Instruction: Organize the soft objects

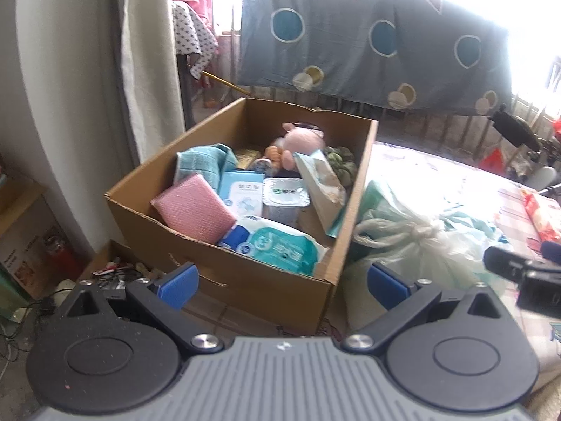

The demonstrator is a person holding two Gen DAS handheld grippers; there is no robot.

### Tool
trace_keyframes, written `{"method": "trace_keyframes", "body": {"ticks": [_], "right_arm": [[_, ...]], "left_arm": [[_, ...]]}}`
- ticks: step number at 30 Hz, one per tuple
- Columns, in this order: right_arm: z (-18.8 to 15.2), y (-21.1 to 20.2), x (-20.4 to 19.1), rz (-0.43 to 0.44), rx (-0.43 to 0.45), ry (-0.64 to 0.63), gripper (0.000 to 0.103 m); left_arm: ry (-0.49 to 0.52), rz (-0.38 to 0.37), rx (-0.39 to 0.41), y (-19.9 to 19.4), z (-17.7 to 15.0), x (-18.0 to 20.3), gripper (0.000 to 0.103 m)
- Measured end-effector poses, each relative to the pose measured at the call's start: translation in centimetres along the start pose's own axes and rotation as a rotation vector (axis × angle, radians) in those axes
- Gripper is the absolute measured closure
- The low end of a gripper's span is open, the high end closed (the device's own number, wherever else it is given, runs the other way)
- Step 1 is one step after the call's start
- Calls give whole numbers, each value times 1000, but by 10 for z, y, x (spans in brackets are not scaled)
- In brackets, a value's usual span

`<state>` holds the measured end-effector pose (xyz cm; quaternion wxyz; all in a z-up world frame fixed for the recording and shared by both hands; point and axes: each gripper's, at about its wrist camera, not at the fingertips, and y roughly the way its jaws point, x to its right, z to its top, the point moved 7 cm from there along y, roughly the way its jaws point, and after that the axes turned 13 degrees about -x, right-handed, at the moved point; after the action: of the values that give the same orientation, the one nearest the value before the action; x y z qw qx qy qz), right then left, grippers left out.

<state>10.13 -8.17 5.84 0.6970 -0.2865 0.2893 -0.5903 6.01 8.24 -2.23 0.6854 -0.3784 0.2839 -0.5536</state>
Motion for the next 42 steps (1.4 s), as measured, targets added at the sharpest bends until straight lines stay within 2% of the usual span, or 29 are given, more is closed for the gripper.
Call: {"method": "trace_keyframes", "body": {"ticks": [6,14,19,42], "right_arm": [[-12,-3,-8,9,-24,-8,1],[-20,5,5,43,-86,101,1],[-25,12,5,44,-118,107,1],[-26,19,2,41,-139,91,1]], "left_arm": [[85,0,-20,1,-3,11,0],[143,15,-49,8,-5,21,0],[150,19,-64,12,-5,22,0],[150,15,-71,17,-3,17,0]]}}
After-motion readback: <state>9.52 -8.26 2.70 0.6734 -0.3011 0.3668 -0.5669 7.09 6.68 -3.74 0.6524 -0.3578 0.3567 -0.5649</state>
